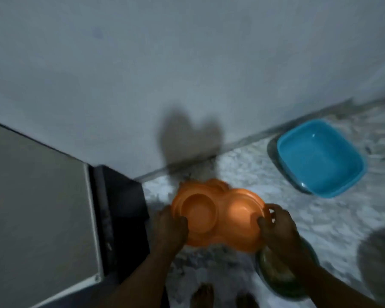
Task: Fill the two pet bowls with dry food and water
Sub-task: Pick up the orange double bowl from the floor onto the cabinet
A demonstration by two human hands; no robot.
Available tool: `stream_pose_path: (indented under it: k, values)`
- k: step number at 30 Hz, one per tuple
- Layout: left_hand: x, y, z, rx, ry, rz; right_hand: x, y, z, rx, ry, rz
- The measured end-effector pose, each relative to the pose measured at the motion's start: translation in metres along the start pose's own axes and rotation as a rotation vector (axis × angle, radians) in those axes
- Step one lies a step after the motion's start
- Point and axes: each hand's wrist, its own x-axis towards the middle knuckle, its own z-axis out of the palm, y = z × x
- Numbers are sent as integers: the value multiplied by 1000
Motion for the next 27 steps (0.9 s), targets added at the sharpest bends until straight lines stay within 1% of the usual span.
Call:
stream_pose_path:
  k: [3, 5, 7, 10, 13, 16, 19, 23, 27]
  values:
    - [-68, 65, -90, -99, 27, 29, -47, -78, -85, -75, 26, -84]
    - [-113, 97, -148, -120, 94, 146, -81, -125, -136, -74, 61, -167]
    - [-155, 119, -205, -177, 167, 185, -119, -168, -177, -56, 99, -248]
    - [-212, 130, -282, -192, 311, 204, -179, -223, -214, -45, 138, -349]
    - [-254, 116, -347, -260, 417, 218, -232, -263, -222, -3, 145, -446]
    - [-288, 82, -401, -305, 501, 247, -282, -295, -209, 40, 154, -560]
    - [-325, 22, -446, -335, 565, 252, -338, -323, -176, 37, 155, -637]
    - [-366, -95, -496, -333, 605, 191, -429, -346, -100, 35, 103, -702]
    - [-399, -216, -545, -364, 604, 56, -522, -362, -9, -7, -5, -757]
